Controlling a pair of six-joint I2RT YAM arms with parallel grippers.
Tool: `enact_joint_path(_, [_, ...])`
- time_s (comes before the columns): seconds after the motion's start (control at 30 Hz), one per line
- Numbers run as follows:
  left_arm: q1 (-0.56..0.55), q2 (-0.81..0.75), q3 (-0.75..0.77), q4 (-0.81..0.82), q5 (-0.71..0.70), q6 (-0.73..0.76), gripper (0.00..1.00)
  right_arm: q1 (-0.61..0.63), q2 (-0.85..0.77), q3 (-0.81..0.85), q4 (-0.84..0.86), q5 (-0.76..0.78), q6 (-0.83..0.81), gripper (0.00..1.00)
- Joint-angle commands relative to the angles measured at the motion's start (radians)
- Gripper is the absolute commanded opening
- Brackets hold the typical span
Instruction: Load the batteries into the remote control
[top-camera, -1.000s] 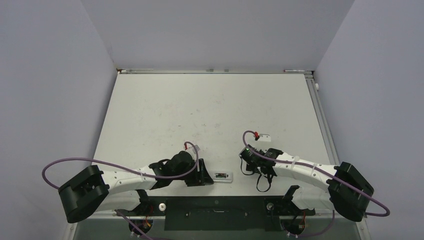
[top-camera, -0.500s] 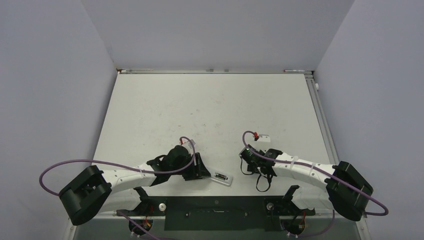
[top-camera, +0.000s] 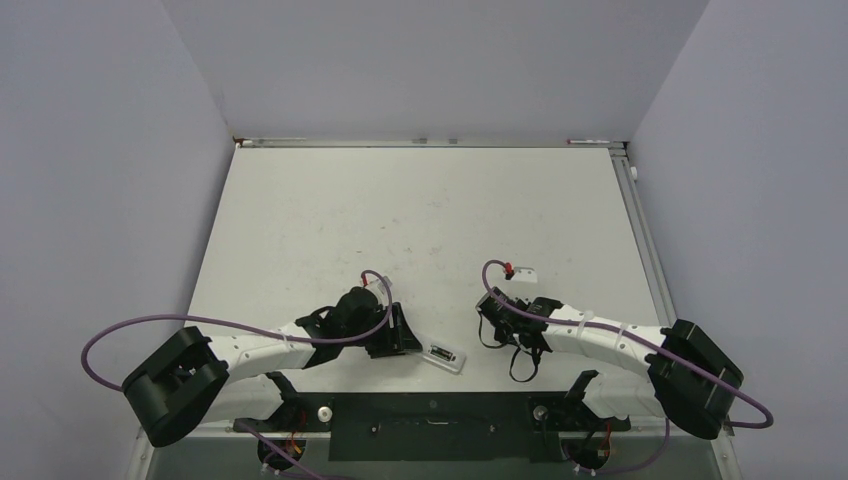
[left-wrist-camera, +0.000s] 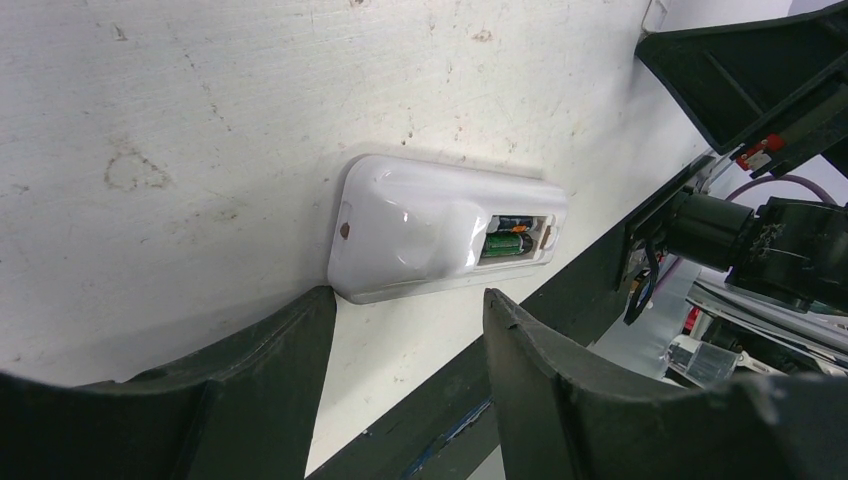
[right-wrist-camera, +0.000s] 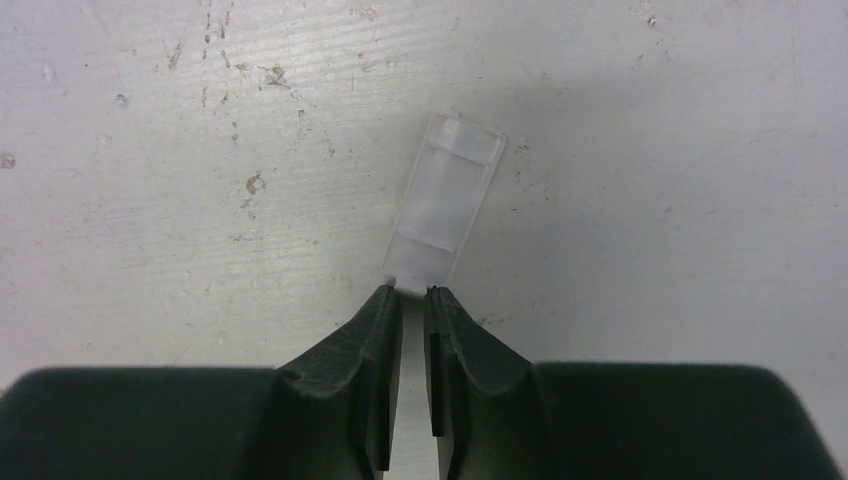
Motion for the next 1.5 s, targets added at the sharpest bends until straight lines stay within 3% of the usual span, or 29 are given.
enact_joint_path(0.0, [0.011, 0.004, 0.005, -0.035, -0.017, 0.04, 0.54, -0.007, 0.018, -0.007, 0.001, -0.026, -0.015, 0.12])
enact_joint_path(0.07, [0.013, -0.001, 0.005, -0.041, -0.017, 0.042, 0.54, -0.007, 0.021, -0.009, 0.005, -0.031, -0.016, 0.09])
enact_joint_path(0.5, [0.02, -0.043, 0.011, -0.082, -0.013, 0.056, 0.54, -0.006, -0.028, 0.008, -0.023, -0.038, -0.036, 0.09])
enact_joint_path(0.83, [0.02, -0.054, 0.011, -0.094, -0.009, 0.064, 0.55, -0.024, -0.053, 0.074, -0.13, 0.09, -0.026, 0.51])
enact_joint_path(1.47, [0.02, -0.058, 0.001, -0.086, -0.006, 0.063, 0.56, -0.189, -0.016, 0.016, 0.006, -0.019, -0.099, 0.51])
